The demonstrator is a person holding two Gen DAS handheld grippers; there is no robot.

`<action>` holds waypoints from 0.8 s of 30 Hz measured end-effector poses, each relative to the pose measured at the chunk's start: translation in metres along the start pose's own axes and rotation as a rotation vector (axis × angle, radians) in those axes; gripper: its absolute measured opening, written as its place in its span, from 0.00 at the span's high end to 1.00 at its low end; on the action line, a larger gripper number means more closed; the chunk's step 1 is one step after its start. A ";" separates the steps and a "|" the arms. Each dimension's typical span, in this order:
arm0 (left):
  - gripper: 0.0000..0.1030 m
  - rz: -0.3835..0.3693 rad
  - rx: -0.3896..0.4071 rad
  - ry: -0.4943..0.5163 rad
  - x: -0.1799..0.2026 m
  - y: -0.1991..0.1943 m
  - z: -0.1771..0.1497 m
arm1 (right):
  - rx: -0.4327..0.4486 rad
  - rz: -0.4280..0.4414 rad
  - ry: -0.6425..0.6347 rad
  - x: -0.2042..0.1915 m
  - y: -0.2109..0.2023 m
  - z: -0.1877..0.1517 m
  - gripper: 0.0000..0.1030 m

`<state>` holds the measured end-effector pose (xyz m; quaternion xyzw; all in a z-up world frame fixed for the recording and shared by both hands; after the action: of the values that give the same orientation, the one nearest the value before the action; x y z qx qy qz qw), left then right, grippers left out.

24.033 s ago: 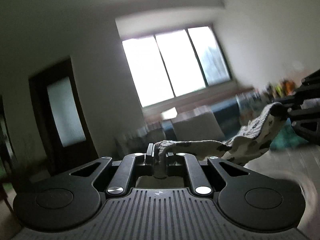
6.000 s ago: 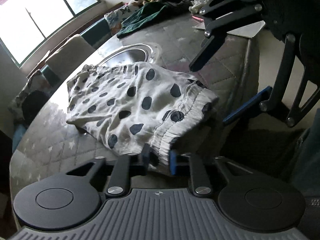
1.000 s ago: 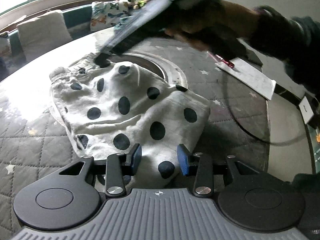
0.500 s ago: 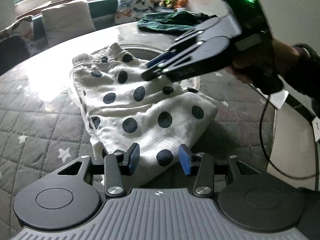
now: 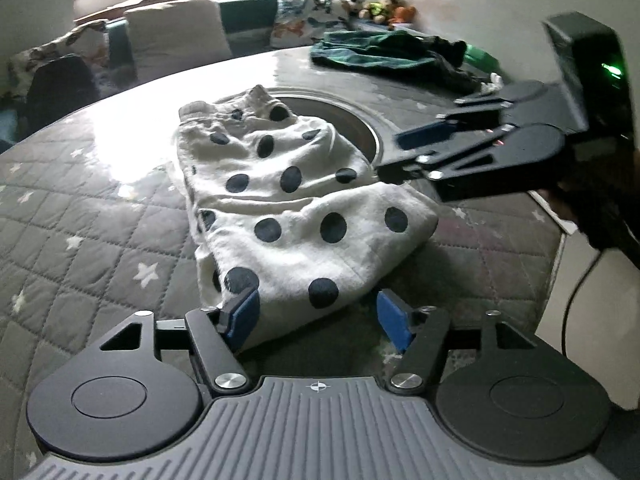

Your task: Fold clothes

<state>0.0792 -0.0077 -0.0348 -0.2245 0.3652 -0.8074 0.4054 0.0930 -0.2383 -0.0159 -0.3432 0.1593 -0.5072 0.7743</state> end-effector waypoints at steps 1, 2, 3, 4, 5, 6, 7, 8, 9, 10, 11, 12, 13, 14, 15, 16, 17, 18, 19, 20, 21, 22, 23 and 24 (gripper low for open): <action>0.33 0.011 0.000 -0.004 0.001 -0.002 -0.002 | 0.009 -0.007 0.012 -0.001 -0.004 -0.003 0.48; 0.32 0.024 0.003 -0.009 0.003 -0.005 -0.004 | 0.019 -0.013 0.024 -0.003 -0.008 -0.006 0.46; 0.32 0.035 0.006 -0.015 0.004 -0.007 -0.006 | 0.026 -0.017 0.031 -0.004 -0.011 -0.009 0.43; 0.32 0.044 0.009 -0.021 0.005 -0.009 -0.008 | 0.033 -0.021 0.037 -0.005 -0.013 -0.012 0.38; 0.32 0.052 0.010 -0.029 0.006 -0.011 -0.010 | 0.044 -0.038 0.052 -0.008 -0.018 -0.017 0.36; 0.32 0.063 0.012 -0.039 0.007 -0.013 -0.012 | 0.053 -0.048 0.059 -0.010 -0.021 -0.020 0.33; 0.32 0.074 0.015 -0.049 0.007 -0.015 -0.014 | 0.067 -0.059 0.065 -0.013 -0.025 -0.024 0.30; 0.31 0.082 0.018 -0.058 0.008 -0.017 -0.016 | 0.077 -0.067 0.072 -0.014 -0.029 -0.028 0.29; 0.31 0.087 0.021 -0.064 0.009 -0.019 -0.018 | 0.086 -0.074 0.082 -0.015 -0.031 -0.031 0.27; 0.31 0.091 0.025 -0.069 0.009 -0.021 -0.019 | 0.089 -0.077 0.086 -0.016 -0.033 -0.032 0.26; 0.31 0.096 0.027 -0.072 0.009 -0.022 -0.020 | 0.097 -0.078 0.097 -0.017 -0.037 -0.036 0.26; 0.31 0.102 0.030 -0.076 0.010 -0.024 -0.021 | 0.105 -0.078 0.107 -0.018 -0.041 -0.039 0.24; 0.31 0.110 0.036 -0.079 0.011 -0.027 -0.023 | 0.111 -0.079 0.114 -0.019 -0.043 -0.040 0.23; 0.31 0.117 0.040 -0.082 0.012 -0.029 -0.025 | 0.116 -0.080 0.115 -0.020 -0.045 -0.041 0.22; 0.31 0.117 0.043 -0.084 0.013 -0.030 -0.026 | 0.121 -0.081 0.114 -0.021 -0.047 -0.041 0.22; 0.31 0.117 0.044 -0.085 0.014 -0.032 -0.027 | 0.126 -0.083 0.110 -0.022 -0.049 -0.041 0.22; 0.31 0.120 0.046 -0.085 0.015 -0.033 -0.027 | 0.131 -0.086 0.106 -0.023 -0.051 -0.041 0.22; 0.31 0.124 0.049 -0.085 0.016 -0.034 -0.028 | 0.136 -0.089 0.101 -0.024 -0.053 -0.040 0.22; 0.31 0.130 0.051 -0.085 0.016 -0.035 -0.029 | 0.145 -0.093 0.096 -0.026 -0.055 -0.040 0.21; 0.31 0.133 0.053 -0.085 0.017 -0.037 -0.029 | 0.150 -0.095 0.092 -0.028 -0.057 -0.039 0.20; 0.31 0.136 0.056 -0.086 0.018 -0.038 -0.029 | 0.153 -0.095 0.089 -0.028 -0.057 -0.039 0.20; 0.31 0.139 0.058 -0.088 0.018 -0.039 -0.030 | 0.155 -0.096 0.088 -0.029 -0.058 -0.038 0.19; 0.30 0.143 0.061 -0.088 0.019 -0.040 -0.030 | 0.156 -0.097 0.087 -0.029 -0.058 -0.038 0.19; 0.30 0.147 0.064 -0.088 0.019 -0.041 -0.030 | 0.158 -0.097 0.086 -0.030 -0.059 -0.038 0.19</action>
<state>0.0281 0.0055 -0.0209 -0.2191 0.3365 -0.7761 0.4862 0.0179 -0.2404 -0.0055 -0.2662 0.1350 -0.5696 0.7658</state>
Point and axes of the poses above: each gripper's, at about its wrist camera, not at the fingertips, and y roughly the way its jaws point, x to its right, z to its top, the point moved 4 cm from there along y, roughly the way its jaws point, and after that the axes turned 3 degrees about -x, right-handed, at the moved point
